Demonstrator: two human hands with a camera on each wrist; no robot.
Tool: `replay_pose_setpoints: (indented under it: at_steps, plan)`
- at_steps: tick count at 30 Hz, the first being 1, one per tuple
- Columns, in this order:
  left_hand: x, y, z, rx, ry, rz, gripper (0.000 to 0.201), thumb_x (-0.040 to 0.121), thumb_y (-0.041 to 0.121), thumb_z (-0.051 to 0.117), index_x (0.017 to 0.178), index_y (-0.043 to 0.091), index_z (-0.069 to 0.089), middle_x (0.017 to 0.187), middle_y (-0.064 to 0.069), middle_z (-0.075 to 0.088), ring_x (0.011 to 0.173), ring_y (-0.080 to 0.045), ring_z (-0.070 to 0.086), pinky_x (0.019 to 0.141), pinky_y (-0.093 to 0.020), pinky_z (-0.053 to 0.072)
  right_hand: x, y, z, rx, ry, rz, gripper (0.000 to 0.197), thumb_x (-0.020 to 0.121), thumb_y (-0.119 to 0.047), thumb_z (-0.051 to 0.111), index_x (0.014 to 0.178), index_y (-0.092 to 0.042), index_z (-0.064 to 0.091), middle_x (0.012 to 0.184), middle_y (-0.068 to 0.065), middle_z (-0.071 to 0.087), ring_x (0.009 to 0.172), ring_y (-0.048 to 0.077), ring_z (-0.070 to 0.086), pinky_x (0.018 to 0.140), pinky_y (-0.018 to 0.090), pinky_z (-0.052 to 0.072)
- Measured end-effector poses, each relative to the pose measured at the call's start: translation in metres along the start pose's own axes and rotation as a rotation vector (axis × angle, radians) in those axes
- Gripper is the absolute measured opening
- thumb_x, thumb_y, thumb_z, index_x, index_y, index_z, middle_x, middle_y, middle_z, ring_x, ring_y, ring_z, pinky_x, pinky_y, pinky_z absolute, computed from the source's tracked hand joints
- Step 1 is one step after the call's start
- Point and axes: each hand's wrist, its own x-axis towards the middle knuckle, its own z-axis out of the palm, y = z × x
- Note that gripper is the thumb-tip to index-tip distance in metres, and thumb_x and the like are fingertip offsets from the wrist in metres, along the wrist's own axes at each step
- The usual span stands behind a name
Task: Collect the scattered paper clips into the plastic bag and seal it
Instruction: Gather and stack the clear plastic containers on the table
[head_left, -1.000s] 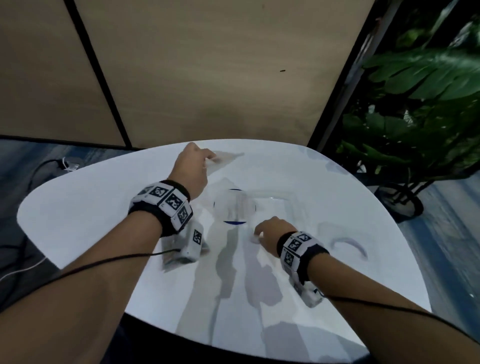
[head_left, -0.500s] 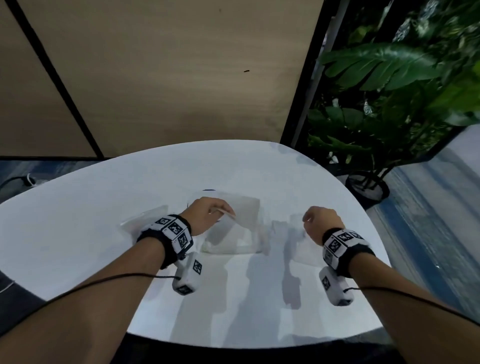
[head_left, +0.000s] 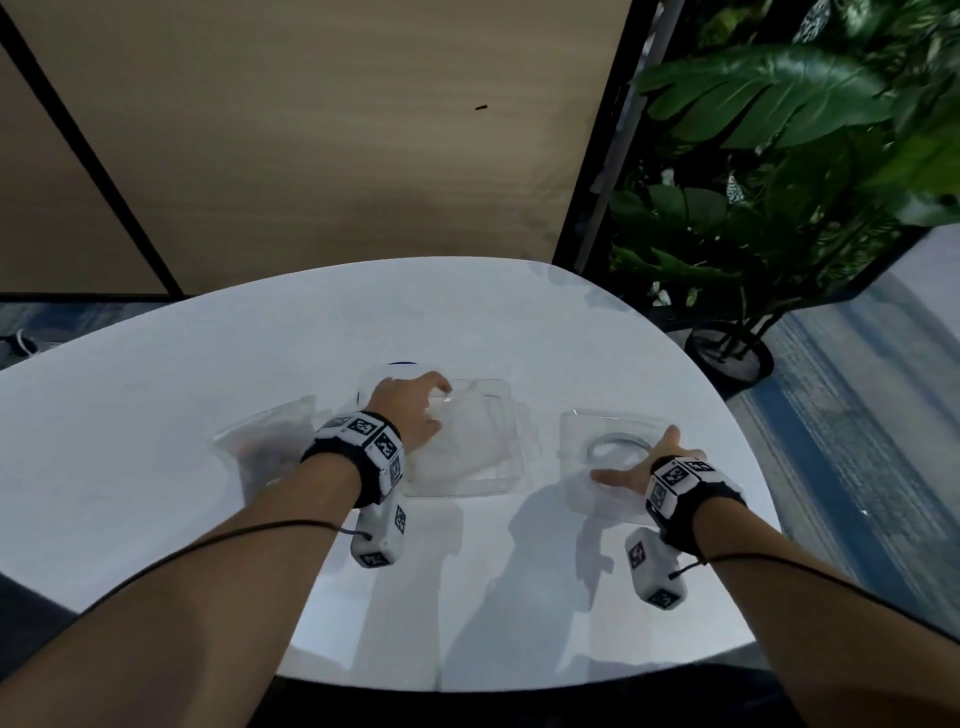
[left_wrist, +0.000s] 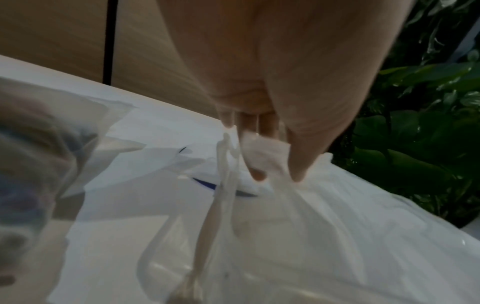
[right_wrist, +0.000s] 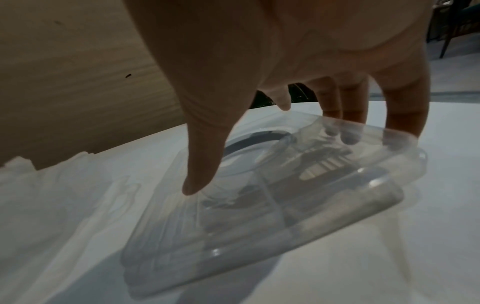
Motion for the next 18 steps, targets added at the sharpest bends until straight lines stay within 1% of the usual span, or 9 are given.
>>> replay_pose_setpoints:
  at_steps: [1,2,4,6,8,11,13,15,18]
  plan:
    - [0.005,-0.001,0.005,0.056,0.0,0.045,0.051,0.092,0.02,0.062,0.14,0.031,0.047,0.119,-0.003,0.066,0.118,-0.024,0.058,0.115,-0.037,0.031,-0.001,-0.002,-0.004,0.005,0.02,-0.008,0.143,0.042,-0.075,0.078,0.151,-0.027,-0.001,0.135,0.018,0.04,0.126,0.038,0.044,0.1,0.05,0.041]
    - [0.01,-0.002,0.01,0.157,-0.007,0.112,0.059,0.092,0.018,0.06,0.145,0.035,0.04,0.13,-0.001,0.06,0.124,-0.022,0.054,0.121,-0.041,0.022,-0.001,-0.005,-0.011,0.019,0.053,-0.028,0.143,0.045,-0.071,0.081,0.151,-0.028,-0.004,0.135,0.019,0.041,0.125,0.039,0.044,0.1,0.051,0.041]
    - [0.017,-0.002,0.023,0.393,-0.081,0.223,0.066,0.094,0.014,0.055,0.15,0.04,0.034,0.153,0.002,0.04,0.141,-0.022,0.039,0.125,-0.043,0.008,0.0,-0.01,-0.029,0.094,0.143,-0.12,0.132,0.058,-0.057,0.085,0.152,-0.027,-0.002,0.131,0.02,0.048,0.118,0.04,0.052,0.095,0.048,0.046]
    - [0.017,-0.003,0.034,0.517,-0.214,0.24,0.076,0.091,0.004,0.052,0.151,0.045,0.03,0.165,0.001,0.018,0.153,-0.022,0.016,0.125,-0.043,0.001,-0.003,-0.018,-0.052,0.132,0.219,-0.243,0.102,0.079,-0.037,0.076,0.154,-0.023,0.007,0.127,0.018,0.057,0.109,0.038,0.06,0.087,0.041,0.05]
    - [0.015,-0.003,0.037,0.523,-0.248,0.226,0.084,0.088,-0.001,0.05,0.153,0.046,0.024,0.167,-0.002,0.008,0.155,-0.024,0.006,0.125,-0.043,-0.001,-0.01,-0.027,-0.072,0.16,0.262,-0.356,0.073,0.09,-0.022,0.06,0.152,-0.027,0.022,0.123,0.016,0.061,0.105,0.036,0.061,0.084,0.038,0.051]
    - [0.013,-0.002,0.029,0.475,-0.147,0.215,0.083,0.088,0.003,0.052,0.156,0.039,0.021,0.165,-0.005,0.015,0.153,-0.024,0.015,0.124,-0.041,0.003,-0.026,-0.041,-0.087,0.208,0.304,-0.521,0.054,0.092,-0.014,0.05,0.142,-0.031,0.04,0.11,0.008,0.069,0.093,0.027,0.061,0.079,0.032,0.049]
    - [0.011,0.0,0.016,0.389,-0.058,0.209,0.072,0.09,0.008,0.051,0.153,0.035,0.03,0.158,-0.004,0.029,0.147,-0.023,0.029,0.123,-0.038,0.01,-0.043,-0.053,-0.092,0.26,0.331,-0.622,0.047,0.093,-0.013,0.049,0.136,-0.031,0.047,0.101,0.0,0.071,0.084,0.02,0.06,0.074,0.028,0.047]
    - [0.005,0.0,0.0,0.25,0.007,0.199,0.057,0.093,0.013,0.05,0.147,0.032,0.043,0.148,-0.003,0.042,0.138,-0.024,0.04,0.12,-0.036,0.021,-0.062,-0.068,-0.097,0.335,0.39,-0.717,0.041,0.094,-0.013,0.049,0.131,-0.031,0.053,0.099,-0.006,0.069,0.081,0.017,0.06,0.076,0.028,0.05]
    - [-0.008,-0.004,-0.025,0.012,0.01,0.1,0.047,0.099,0.014,0.047,0.144,0.025,0.049,0.141,-0.005,0.048,0.13,-0.027,0.049,0.109,-0.033,0.038,-0.085,-0.089,-0.101,0.412,0.477,-0.849,0.039,0.096,-0.013,0.049,0.13,-0.03,0.054,0.099,-0.009,0.068,0.085,0.012,0.057,0.079,0.024,0.045]
